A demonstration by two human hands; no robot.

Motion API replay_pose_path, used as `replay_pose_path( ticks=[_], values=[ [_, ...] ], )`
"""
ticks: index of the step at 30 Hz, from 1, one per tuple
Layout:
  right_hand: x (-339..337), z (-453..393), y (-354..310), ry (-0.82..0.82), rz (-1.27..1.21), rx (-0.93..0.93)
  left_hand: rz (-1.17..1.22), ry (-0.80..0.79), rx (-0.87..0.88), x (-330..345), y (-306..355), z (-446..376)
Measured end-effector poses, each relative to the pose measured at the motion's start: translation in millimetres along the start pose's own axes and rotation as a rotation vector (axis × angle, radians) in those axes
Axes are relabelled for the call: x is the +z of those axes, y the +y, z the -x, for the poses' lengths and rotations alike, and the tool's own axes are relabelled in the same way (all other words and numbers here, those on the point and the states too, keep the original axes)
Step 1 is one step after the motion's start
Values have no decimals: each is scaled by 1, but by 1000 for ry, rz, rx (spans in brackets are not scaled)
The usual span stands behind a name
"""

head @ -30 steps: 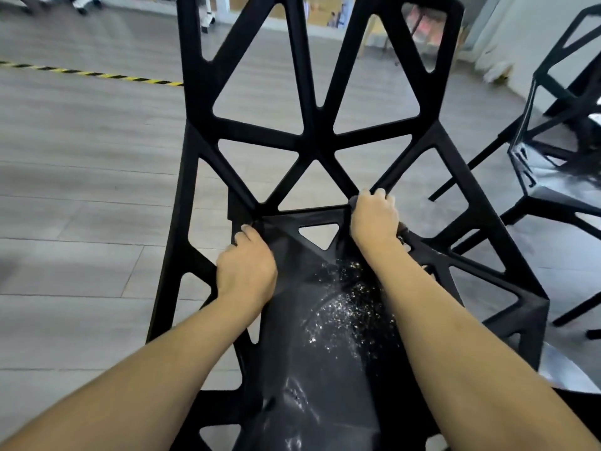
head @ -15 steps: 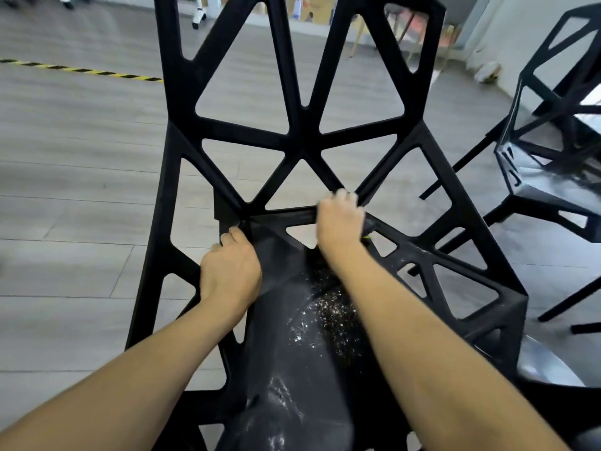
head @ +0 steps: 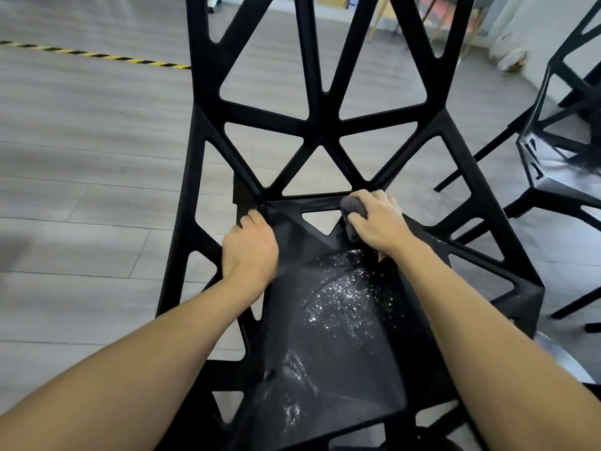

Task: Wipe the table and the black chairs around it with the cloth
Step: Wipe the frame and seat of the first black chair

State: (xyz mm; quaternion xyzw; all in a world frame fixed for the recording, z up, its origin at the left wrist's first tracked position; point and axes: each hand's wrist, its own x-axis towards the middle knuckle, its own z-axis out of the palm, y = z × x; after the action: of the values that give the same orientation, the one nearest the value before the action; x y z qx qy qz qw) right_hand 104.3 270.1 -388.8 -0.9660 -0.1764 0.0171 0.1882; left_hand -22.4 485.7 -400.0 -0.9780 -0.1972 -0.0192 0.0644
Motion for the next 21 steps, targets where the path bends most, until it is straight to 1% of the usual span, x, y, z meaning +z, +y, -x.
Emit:
replay_pose_path(
  ticks=[1,3,5,6,8,10,13,15,16,17,19,20,21],
  values=[
    [0,5,5,-3,-3,-21,2,0,5,0,0,0],
    [5,8,10,90,5,-20,16,9,15,1,1,-1],
    [18,9,-1,219,-5,47,35,-11,8,1,1,-3],
    [26,14,-11,248,-16,83,40,-27,14,-1,1,-2],
    [40,33,-35,199,-48,76,66,-28,18,-1,1,-1],
    [50,60,-58,130,-101,14,96,-65,5,-4,2,-2],
    [61,96,-91,78,-159,-71,164,-93,-19,-6,1,-6],
    [57,104,-92,73,-118,-135,181,-85,-29,-6,1,-8],
    [53,101,-81,102,-77,-133,182,-83,-30,-5,1,-8],
    [47,95,-64,158,-18,-96,178,-84,-25,-4,1,-9],
    [31,83,-25,289,68,89,169,-88,-11,-2,1,-8],
    [26,79,-11,324,65,180,166,-80,-1,-2,1,-8],
    [23,79,-6,336,47,232,165,-70,5,-1,1,-9]
  ],
)
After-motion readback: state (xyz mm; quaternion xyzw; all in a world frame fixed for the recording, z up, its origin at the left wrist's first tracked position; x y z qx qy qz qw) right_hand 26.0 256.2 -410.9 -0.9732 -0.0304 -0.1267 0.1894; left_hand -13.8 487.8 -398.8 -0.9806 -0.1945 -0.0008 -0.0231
